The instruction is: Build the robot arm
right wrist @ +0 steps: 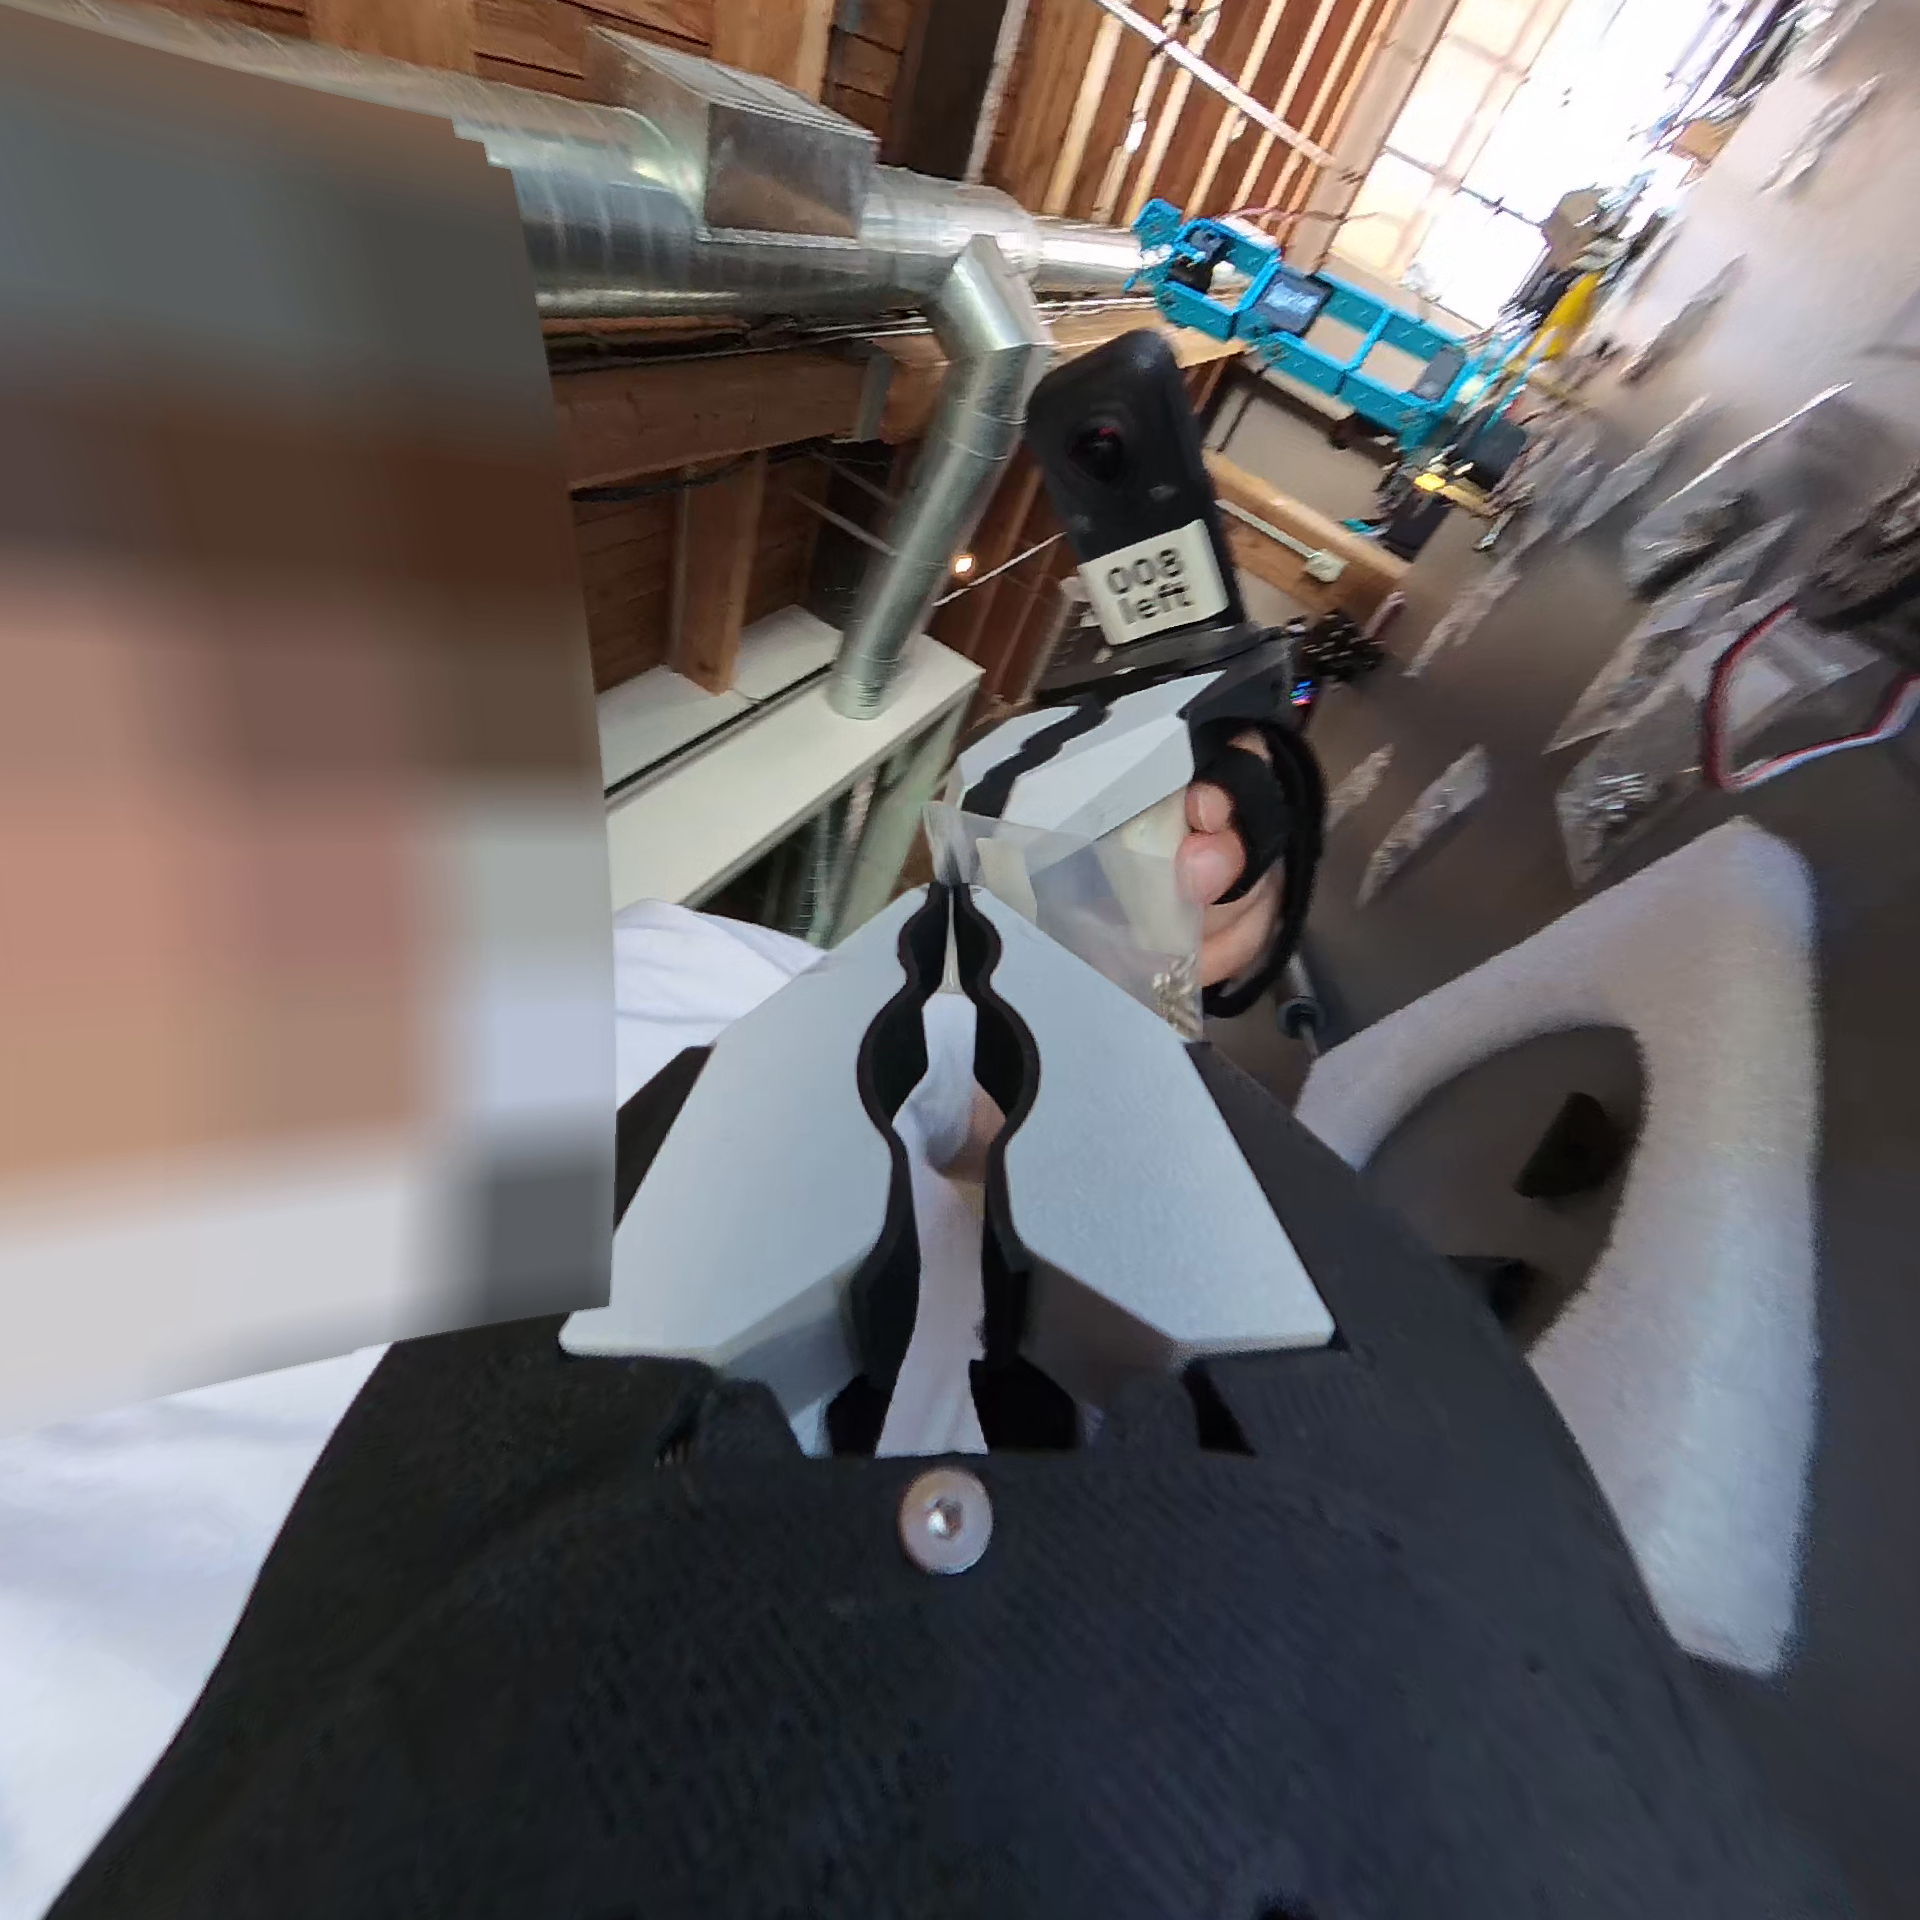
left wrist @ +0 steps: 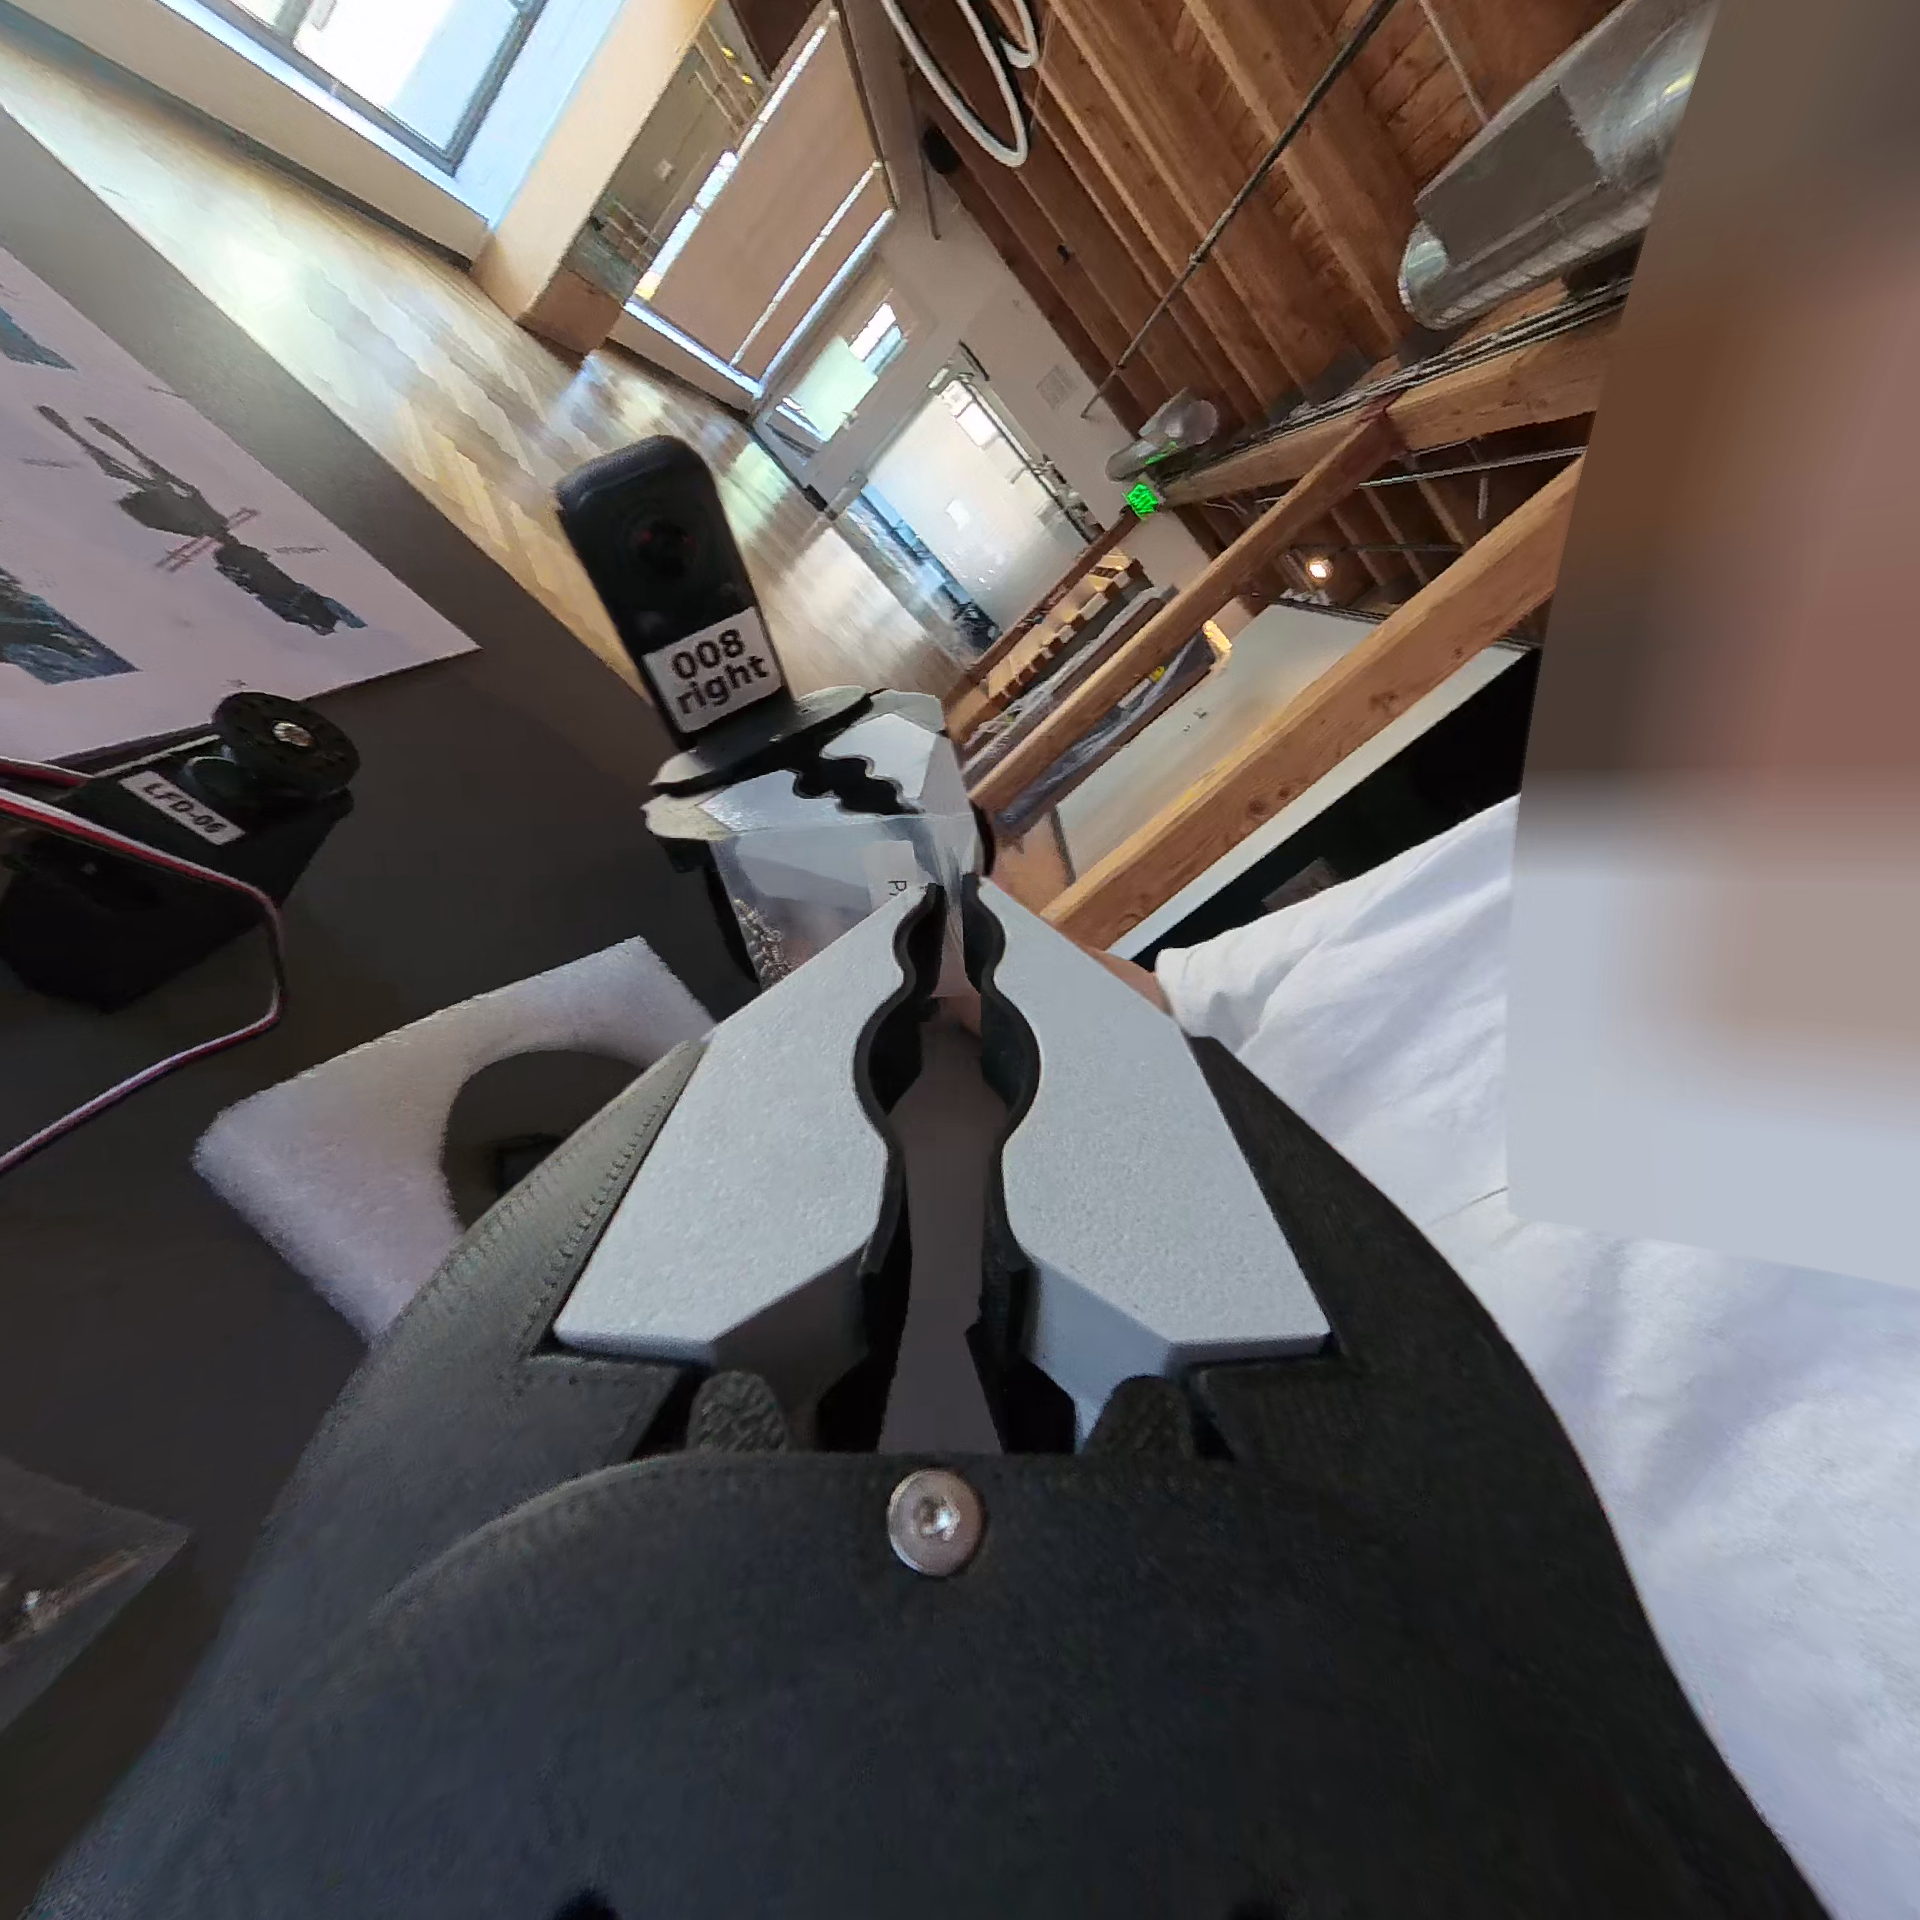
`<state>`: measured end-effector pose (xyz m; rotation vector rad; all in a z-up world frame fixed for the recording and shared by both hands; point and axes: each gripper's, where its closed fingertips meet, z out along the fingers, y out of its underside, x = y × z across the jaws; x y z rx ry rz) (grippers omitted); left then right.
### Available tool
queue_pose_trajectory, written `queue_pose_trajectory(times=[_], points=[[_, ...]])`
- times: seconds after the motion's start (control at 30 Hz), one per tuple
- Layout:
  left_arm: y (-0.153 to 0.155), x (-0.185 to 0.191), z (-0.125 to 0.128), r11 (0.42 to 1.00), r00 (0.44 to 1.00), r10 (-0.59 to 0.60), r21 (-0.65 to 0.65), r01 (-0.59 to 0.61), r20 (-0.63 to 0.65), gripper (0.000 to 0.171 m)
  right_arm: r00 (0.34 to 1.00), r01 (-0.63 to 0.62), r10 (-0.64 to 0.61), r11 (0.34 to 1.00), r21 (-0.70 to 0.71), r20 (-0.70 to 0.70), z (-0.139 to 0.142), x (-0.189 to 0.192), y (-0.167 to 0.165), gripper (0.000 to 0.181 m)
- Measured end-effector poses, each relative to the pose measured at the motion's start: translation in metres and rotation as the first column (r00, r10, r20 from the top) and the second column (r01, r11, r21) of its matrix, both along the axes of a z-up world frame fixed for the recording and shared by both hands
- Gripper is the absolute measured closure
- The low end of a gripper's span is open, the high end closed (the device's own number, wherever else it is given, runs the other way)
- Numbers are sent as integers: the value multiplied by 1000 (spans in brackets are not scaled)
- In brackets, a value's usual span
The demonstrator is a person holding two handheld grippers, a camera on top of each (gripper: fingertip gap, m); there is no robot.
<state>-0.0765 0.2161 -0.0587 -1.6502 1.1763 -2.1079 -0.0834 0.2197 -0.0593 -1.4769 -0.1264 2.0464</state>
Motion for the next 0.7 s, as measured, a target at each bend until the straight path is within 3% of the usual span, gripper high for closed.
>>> queue_pose_trajectory(times=[0.03, 0.2, 0.53, 0.7], points=[[1, 1, -2, 1000, 1000, 11, 13, -11, -8, 171, 1000, 14, -14, 1000, 5, 18, -2, 1, 1, 181], [9, 4, -12, 992, 995, 86, 95, -80, -60, 171, 989, 78, -81, 997, 28, 126, -13, 2, 8, 181], [8, 6, -18, 977, 990, 115, 190, -97, -85, 170, 980, 140, -140, 990, 12, 144, -17, 9, 16, 181], [4, 9, -25, 969, 986, 122, 231, -92, -117, 161, 973, 153, -153, 988, 14, 174, -22, 10, 18, 181]])
